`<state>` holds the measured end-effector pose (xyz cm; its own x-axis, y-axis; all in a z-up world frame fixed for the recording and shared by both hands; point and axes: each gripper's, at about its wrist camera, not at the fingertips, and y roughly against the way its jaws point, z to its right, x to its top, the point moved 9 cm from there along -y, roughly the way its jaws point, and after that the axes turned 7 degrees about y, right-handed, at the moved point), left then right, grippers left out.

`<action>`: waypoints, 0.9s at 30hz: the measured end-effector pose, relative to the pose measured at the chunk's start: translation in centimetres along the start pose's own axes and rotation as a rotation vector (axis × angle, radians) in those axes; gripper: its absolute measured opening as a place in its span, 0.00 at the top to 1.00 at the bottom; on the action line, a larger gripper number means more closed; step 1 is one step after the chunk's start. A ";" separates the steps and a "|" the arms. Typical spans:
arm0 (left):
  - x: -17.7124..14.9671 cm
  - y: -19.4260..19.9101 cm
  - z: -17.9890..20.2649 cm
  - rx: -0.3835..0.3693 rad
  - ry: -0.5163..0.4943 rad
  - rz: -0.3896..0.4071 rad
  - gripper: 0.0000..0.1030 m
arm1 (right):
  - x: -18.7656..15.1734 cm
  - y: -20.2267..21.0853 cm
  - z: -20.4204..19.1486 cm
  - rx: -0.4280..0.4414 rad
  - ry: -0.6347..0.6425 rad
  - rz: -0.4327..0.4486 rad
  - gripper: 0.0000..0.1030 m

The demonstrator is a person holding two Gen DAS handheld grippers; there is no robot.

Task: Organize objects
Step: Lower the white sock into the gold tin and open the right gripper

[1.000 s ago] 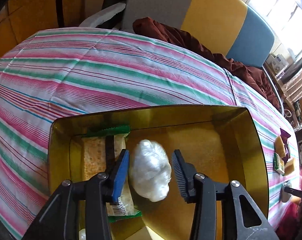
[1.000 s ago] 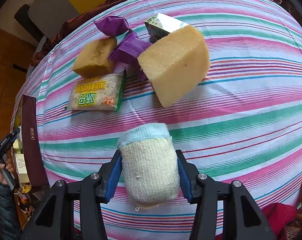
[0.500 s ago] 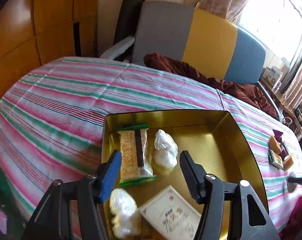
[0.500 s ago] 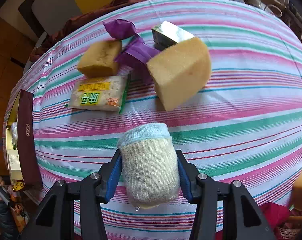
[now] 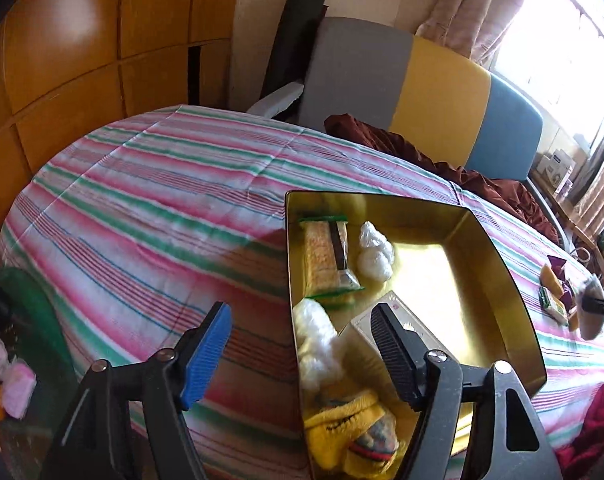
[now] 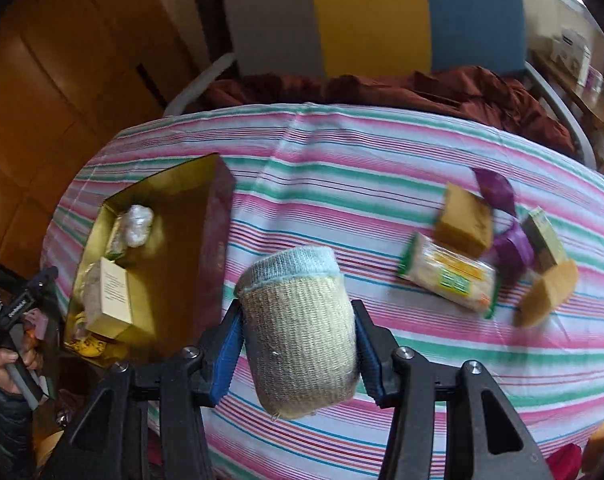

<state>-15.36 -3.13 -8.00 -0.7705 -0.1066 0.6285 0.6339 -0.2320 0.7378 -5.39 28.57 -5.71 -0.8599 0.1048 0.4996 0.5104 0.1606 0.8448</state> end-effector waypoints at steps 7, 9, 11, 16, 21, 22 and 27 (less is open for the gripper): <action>-0.8 0.7 -1.0 0.009 0.019 0.018 0.22 | 2.6 -5.9 -9.2 0.115 0.092 -0.040 0.50; -0.8 0.6 -1.2 0.019 0.020 0.021 0.22 | 3.2 -7.9 -11.1 0.127 0.108 -0.058 0.50; -0.9 0.4 -1.3 0.016 0.028 0.015 0.22 | 3.6 -9.8 -12.7 0.134 0.109 -0.079 0.49; -1.0 0.3 -2.0 0.003 0.059 0.006 0.20 | 4.3 -14.1 -14.9 0.118 0.088 -0.118 0.48; -1.1 0.3 -1.8 -0.011 0.054 0.013 0.20 | 5.0 -16.3 -17.5 0.204 0.031 -0.126 0.43; -1.2 0.2 -1.8 -0.008 0.049 0.011 0.20 | 5.2 -16.3 -18.1 0.246 0.012 -0.122 0.40; -1.2 0.5 -1.4 0.035 0.009 0.043 0.13 | 5.4 -15.1 -19.2 0.292 0.021 -0.078 0.24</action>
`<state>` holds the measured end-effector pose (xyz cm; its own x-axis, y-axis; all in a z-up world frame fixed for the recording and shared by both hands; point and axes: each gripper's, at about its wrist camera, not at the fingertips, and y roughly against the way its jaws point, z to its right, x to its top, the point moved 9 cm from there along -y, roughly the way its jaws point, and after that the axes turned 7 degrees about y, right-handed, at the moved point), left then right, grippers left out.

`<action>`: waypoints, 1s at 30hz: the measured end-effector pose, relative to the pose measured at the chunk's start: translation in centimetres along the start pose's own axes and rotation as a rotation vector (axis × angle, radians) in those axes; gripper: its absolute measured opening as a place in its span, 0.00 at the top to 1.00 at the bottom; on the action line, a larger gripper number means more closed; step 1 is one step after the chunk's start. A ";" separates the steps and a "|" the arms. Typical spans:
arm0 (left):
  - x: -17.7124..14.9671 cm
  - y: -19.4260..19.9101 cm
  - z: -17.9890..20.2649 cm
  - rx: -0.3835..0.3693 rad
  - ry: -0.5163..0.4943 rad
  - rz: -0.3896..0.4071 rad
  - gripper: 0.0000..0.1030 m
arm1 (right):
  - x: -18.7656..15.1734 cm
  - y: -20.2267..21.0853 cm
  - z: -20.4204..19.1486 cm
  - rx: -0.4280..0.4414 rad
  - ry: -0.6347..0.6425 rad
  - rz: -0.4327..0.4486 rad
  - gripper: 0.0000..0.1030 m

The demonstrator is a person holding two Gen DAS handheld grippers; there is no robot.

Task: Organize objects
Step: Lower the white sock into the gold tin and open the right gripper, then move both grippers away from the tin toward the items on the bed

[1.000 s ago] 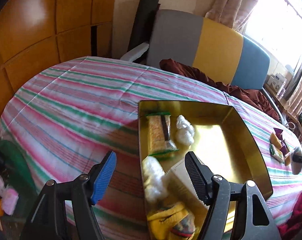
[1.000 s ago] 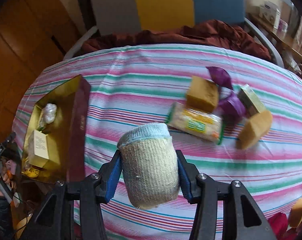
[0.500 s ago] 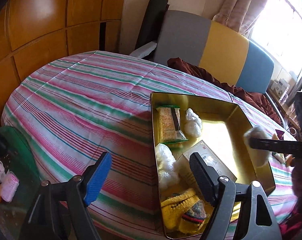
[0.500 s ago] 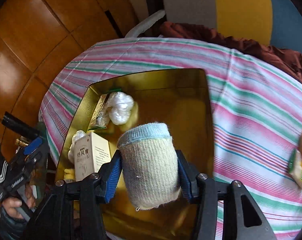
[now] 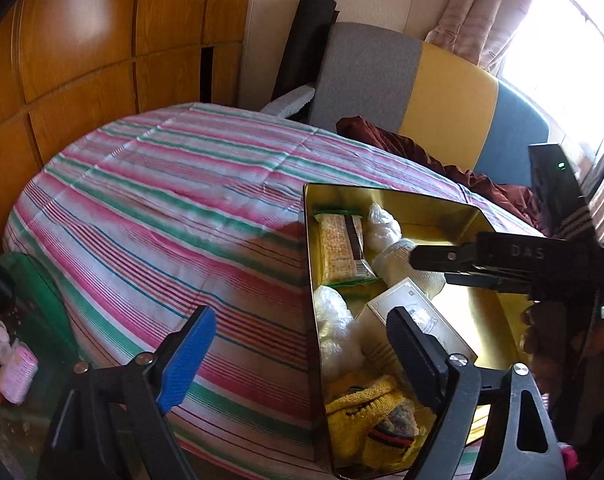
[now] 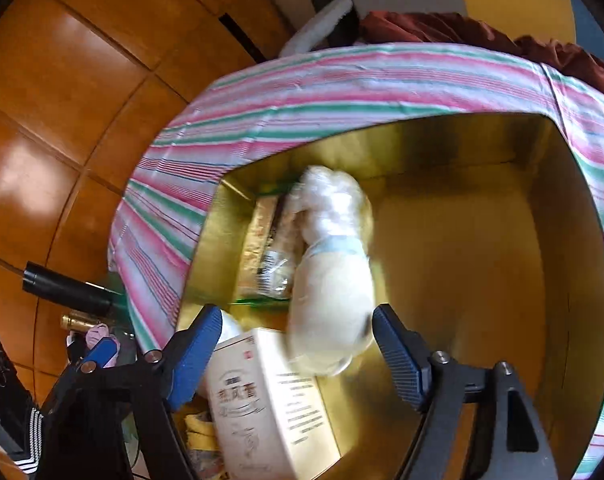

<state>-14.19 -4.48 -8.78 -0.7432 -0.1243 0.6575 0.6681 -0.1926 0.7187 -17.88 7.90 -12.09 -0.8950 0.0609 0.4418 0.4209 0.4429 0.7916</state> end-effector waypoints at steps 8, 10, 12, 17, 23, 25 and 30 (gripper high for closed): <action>0.2 1.0 1.1 0.028 -0.046 0.050 0.10 | -1.5 3.9 1.3 -0.120 0.048 0.064 0.23; 0.2 1.2 1.5 0.022 -0.061 0.050 0.10 | -1.8 4.9 1.8 -0.161 0.057 0.085 0.23; 0.0 1.4 2.1 0.011 -0.072 0.048 0.10 | -2.2 5.8 2.2 -0.195 0.066 0.100 0.23; -0.6 2.0 3.8 -0.003 -0.108 0.055 0.10 | -3.0 8.8 3.6 -0.269 0.088 0.151 0.23; -1.0 2.7 5.8 0.004 -0.164 0.079 0.10 | -4.3 12.9 7.0 -0.346 0.067 0.190 0.23; -1.2 2.9 6.5 -0.003 -0.177 0.080 0.10 | -4.8 14.2 8.6 -0.381 0.054 0.197 0.23; -1.4 3.1 8.5 -0.028 -0.218 0.080 0.10 | -6.2 17.8 13.5 -0.463 -0.004 0.209 0.23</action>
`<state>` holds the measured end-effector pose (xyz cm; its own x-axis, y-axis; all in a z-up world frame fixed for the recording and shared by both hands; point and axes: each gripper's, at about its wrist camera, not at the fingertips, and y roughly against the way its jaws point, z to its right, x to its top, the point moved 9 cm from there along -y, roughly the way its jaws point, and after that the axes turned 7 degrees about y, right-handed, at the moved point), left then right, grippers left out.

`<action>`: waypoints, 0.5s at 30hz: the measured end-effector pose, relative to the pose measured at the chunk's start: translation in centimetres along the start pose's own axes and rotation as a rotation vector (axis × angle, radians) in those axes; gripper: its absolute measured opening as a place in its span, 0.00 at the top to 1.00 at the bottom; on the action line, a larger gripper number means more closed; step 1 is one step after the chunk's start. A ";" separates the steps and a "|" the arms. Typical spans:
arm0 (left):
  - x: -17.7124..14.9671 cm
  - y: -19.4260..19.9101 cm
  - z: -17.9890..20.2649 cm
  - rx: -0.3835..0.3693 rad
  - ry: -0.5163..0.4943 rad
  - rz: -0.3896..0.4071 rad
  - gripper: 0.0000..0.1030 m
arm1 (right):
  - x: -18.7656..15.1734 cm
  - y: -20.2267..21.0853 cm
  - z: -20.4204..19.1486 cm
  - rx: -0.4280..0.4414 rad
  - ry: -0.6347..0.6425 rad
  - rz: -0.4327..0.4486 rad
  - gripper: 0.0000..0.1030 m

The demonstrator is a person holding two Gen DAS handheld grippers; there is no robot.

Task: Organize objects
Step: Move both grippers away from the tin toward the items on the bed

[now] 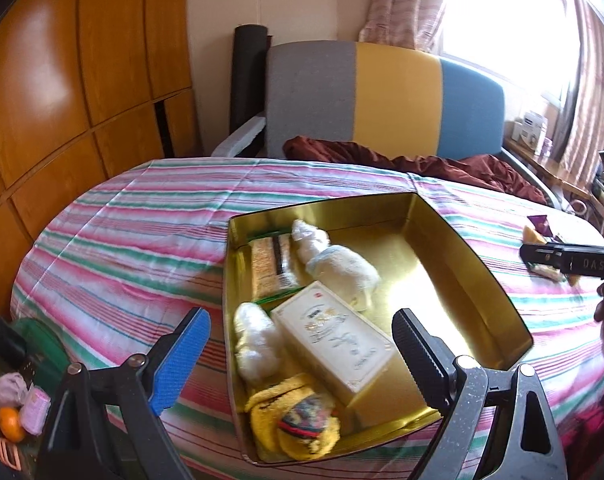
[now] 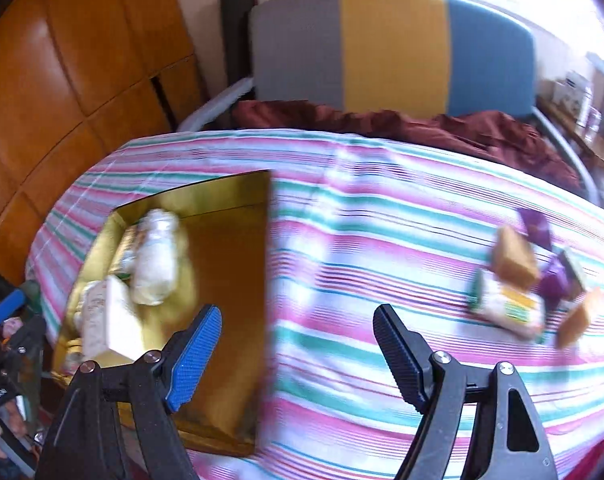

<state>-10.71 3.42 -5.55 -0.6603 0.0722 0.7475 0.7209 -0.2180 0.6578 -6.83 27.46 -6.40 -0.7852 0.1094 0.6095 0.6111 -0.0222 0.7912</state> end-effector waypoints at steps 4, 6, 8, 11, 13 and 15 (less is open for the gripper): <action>0.1 0.0 2.1 -0.026 -0.039 -0.005 0.10 | -0.4 1.2 5.3 -0.076 -0.050 0.004 0.23; 0.1 -0.1 3.3 -0.041 -0.059 -0.011 0.10 | -0.4 1.9 8.2 -0.116 -0.084 0.012 0.23; 0.1 -0.2 4.5 -0.053 -0.079 -0.014 0.10 | -0.4 2.6 11.0 -0.151 -0.126 0.022 0.23; 0.1 -0.3 6.3 -0.072 -0.108 -0.018 0.09 | -0.8 3.4 15.7 -0.223 -0.199 0.045 0.23; 0.1 -0.5 7.6 -0.082 -0.129 -0.021 0.08 | -1.3 3.9 18.7 -0.270 -0.255 0.064 0.23; 0.1 -0.6 8.8 -0.094 -0.147 -0.028 0.08 | -2.1 4.3 21.8 -0.319 -0.319 0.081 0.23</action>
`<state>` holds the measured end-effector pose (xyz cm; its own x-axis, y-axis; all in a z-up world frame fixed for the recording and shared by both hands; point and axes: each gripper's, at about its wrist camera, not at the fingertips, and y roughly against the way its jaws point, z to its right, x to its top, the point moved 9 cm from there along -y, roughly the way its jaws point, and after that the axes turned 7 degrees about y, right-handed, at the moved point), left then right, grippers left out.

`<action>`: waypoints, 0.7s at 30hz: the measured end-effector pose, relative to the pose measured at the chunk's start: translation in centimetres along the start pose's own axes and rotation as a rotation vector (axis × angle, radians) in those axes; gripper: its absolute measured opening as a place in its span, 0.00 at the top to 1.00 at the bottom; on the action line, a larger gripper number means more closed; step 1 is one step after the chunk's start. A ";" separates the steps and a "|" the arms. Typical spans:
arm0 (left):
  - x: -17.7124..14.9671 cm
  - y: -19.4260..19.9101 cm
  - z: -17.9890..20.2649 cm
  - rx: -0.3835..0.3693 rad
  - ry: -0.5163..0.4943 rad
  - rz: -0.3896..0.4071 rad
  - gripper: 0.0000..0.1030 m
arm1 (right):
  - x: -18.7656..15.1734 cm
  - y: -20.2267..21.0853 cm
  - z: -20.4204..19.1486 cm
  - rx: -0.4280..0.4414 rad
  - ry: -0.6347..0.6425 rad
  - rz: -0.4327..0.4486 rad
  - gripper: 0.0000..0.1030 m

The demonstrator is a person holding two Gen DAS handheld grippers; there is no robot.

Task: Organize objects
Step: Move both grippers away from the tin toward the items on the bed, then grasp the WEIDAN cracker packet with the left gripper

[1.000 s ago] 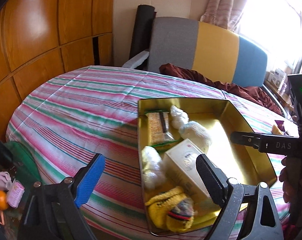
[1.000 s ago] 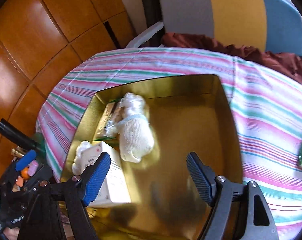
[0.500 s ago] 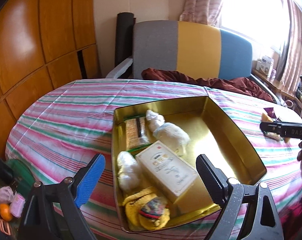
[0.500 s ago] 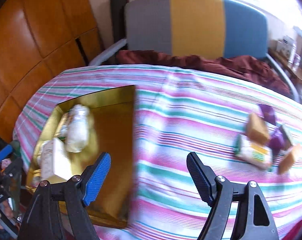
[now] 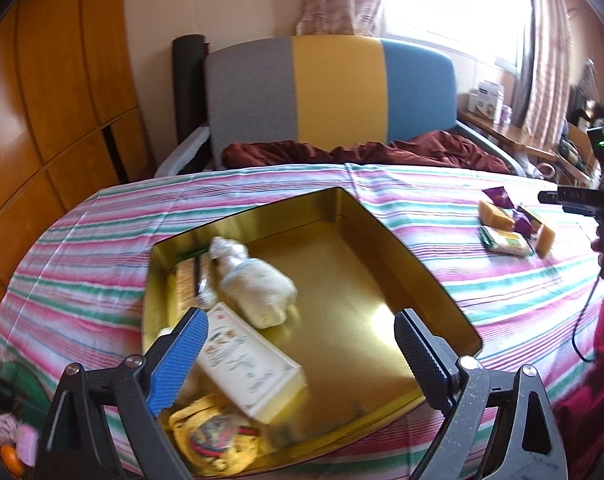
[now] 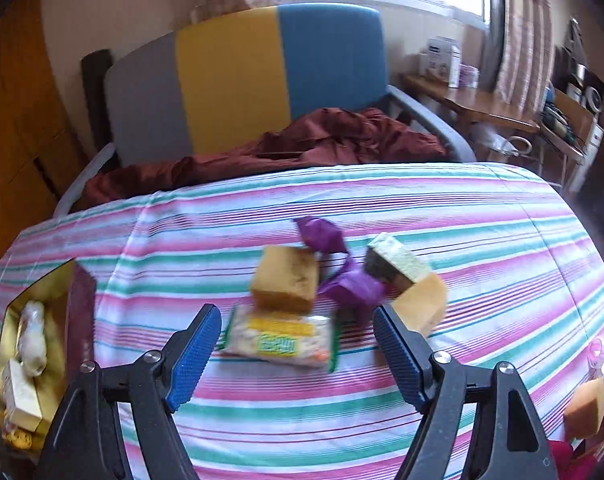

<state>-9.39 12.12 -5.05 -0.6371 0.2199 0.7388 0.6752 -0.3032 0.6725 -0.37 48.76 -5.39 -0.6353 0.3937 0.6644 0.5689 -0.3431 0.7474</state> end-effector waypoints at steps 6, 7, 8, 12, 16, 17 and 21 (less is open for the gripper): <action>0.3 -1.0 3.9 -0.053 -0.040 -0.024 0.08 | -1.2 -0.5 7.5 -0.019 -0.338 -0.011 0.23; 0.3 -1.2 4.7 -0.069 -0.045 -0.030 0.08 | -1.3 -0.3 8.3 -0.021 -0.376 -0.007 0.23; 0.3 -1.4 5.6 -0.084 -0.051 -0.037 0.08 | -1.6 -0.2 9.1 -0.017 -0.415 -0.006 0.22; 0.1 -2.1 9.7 -0.147 -0.099 -0.058 0.08 | -2.9 -0.7 11.2 0.057 -0.579 -0.038 0.22; -0.3 -2.7 13.9 -0.199 -0.157 -0.074 0.08 | -3.9 -1.1 12.2 0.092 -0.668 -0.062 0.22; -0.5 -2.9 14.7 -0.204 -0.171 -0.078 0.08 | -4.1 -1.2 12.3 0.091 -0.676 -0.068 0.22; -1.2 -3.8 17.6 -0.225 -0.217 -0.108 0.08 | -4.4 -1.8 11.9 0.117 -0.687 -0.099 0.22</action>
<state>-4.65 29.30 -7.74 -0.5898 0.4471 0.6724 0.4938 -0.4591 0.7385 7.69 57.80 -9.73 -0.2353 0.8810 0.4105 0.6021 -0.1994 0.7731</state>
